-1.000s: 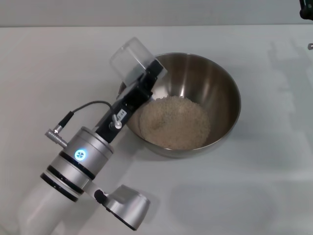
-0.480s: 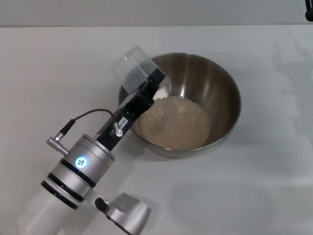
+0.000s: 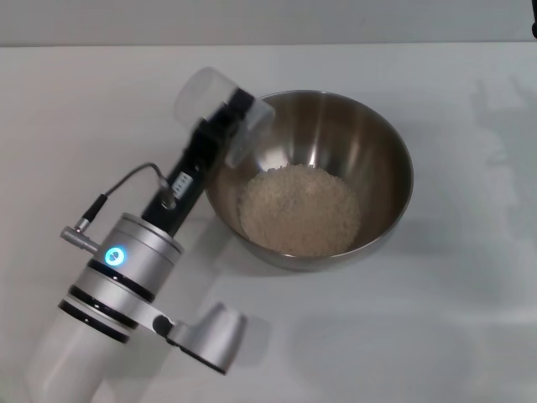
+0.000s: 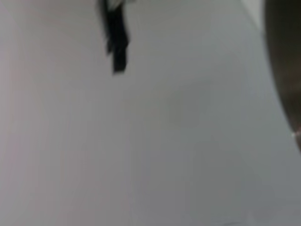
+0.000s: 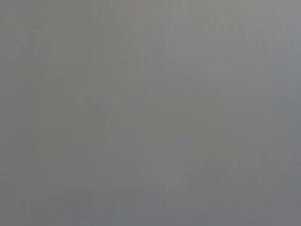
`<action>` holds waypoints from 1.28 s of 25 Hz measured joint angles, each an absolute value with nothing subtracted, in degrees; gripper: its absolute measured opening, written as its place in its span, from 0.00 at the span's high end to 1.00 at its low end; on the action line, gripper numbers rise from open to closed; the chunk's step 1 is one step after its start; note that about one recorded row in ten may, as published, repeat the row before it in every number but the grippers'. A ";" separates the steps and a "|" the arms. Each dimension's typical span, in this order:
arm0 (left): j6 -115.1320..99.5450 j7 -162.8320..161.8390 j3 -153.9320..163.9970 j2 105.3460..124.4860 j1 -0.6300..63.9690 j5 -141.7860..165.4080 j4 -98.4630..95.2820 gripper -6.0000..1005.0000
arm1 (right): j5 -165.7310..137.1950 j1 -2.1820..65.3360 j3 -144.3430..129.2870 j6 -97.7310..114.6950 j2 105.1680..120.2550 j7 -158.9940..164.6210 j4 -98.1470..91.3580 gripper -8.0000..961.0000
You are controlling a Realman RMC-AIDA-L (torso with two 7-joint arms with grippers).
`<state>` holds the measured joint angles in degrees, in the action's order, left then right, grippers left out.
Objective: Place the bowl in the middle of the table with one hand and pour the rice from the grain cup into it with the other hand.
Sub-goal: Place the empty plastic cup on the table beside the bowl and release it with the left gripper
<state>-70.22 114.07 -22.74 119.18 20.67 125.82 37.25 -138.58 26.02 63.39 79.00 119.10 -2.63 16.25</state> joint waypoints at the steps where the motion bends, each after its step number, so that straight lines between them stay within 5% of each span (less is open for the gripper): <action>1: -70.23 110.80 -23.50 119.17 20.37 125.27 37.93 0.98 | -138.58 26.01 63.35 79.01 119.10 -2.63 16.26 0.44; 20: -53.40 30.48 -44.39 118.44 21.73 114.75 32.28 0.98 | -138.61 26.46 63.27 78.97 119.17 -2.47 16.32 0.44; 32: -47.82 14.83 -44.22 118.53 24.79 114.81 25.28 0.98 | -138.61 26.30 63.28 78.97 119.18 -2.46 16.44 0.44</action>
